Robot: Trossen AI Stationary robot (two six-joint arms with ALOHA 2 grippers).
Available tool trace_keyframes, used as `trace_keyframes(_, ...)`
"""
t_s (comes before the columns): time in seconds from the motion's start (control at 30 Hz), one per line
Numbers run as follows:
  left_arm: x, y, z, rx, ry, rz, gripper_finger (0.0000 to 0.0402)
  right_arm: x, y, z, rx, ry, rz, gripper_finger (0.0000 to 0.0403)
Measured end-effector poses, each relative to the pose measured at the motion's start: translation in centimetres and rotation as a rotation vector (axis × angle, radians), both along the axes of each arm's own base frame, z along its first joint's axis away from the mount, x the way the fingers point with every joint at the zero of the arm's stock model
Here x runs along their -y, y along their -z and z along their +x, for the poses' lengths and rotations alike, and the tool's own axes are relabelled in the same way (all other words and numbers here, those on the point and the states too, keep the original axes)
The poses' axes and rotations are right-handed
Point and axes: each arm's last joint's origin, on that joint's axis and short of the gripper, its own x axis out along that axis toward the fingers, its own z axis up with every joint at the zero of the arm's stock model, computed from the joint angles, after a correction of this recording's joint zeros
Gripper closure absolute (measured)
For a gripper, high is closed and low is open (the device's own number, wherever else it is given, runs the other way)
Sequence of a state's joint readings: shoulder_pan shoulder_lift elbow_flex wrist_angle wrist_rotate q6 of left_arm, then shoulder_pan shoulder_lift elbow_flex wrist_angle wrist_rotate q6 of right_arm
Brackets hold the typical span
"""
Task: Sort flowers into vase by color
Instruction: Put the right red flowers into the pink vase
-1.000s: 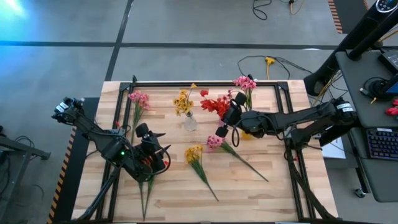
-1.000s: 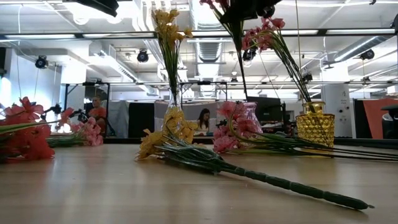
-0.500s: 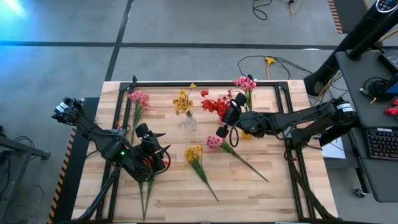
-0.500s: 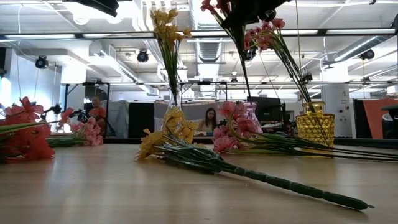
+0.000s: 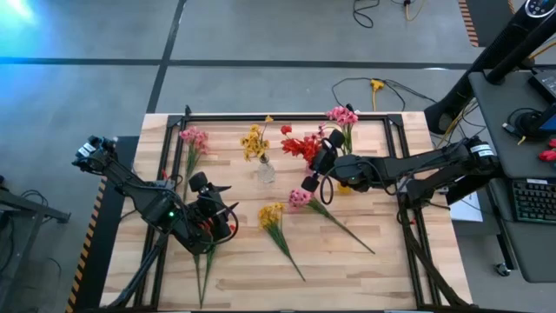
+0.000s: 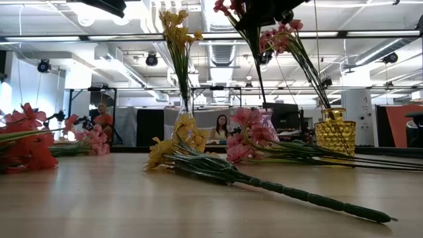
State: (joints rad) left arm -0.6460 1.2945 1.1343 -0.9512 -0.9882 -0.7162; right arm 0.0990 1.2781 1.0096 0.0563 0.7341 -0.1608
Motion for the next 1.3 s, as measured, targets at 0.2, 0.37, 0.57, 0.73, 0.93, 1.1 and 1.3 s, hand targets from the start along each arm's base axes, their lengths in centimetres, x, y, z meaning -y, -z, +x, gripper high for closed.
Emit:
trace_keyframes(0.2,0.0,0.0,0.0,0.000,0.000,0.000,0.0183,0.1,0.0,0.0,0.010,0.019,0.008,0.0333)
trace_keyframes(0.37,0.0,0.0,0.0,0.000,0.000,0.000,0.0183,0.1,0.0,-0.1,0.014,0.041,0.006,0.0290)
trace_keyframes(0.57,0.0,0.0,0.0,0.000,0.000,0.000,0.0183,0.2,0.0,-0.1,0.016,0.059,0.001,0.0259)
trace_keyframes(0.73,0.0,0.0,0.0,0.000,0.000,0.000,0.0183,0.2,0.0,-0.1,0.017,0.064,0.000,0.0246)
trace_keyframes(0.93,0.0,0.0,0.0,0.000,0.000,0.000,0.0183,0.2,-0.7,-0.1,0.033,0.096,-0.011,0.0239)
trace_keyframes(1.1,0.0,0.0,0.0,0.000,0.000,0.000,0.0183,0.2,-1.8,-0.1,0.039,0.104,0.016,0.0233)
trace_keyframes(1.3,0.0,0.0,0.0,0.000,0.001,0.000,0.0183,0.2,-2.4,-0.3,0.018,0.133,0.065,0.0193)
